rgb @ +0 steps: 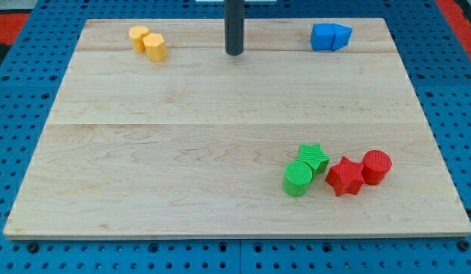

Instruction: Point your arm closer to the green star

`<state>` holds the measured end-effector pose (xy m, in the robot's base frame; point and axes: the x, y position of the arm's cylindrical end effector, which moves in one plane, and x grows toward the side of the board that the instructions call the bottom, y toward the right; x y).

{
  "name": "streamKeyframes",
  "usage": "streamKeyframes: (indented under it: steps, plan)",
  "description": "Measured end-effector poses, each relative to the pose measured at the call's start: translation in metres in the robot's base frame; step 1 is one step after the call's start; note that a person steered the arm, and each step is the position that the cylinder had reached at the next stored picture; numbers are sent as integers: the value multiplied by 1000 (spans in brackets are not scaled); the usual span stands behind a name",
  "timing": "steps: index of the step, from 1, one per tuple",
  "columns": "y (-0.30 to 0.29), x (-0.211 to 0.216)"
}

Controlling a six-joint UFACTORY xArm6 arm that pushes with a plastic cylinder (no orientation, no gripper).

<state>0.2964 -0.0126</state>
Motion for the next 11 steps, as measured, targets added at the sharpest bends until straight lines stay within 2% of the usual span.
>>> streamKeyframes:
  steps: [1,2,3,4,5,6,8,11]
  plan:
    - [-4,40]
    - [2,99]
    - [80,100]
    - [114,111]
    - [182,116]
    - [238,101]
    - [193,182]
    - [127,207]
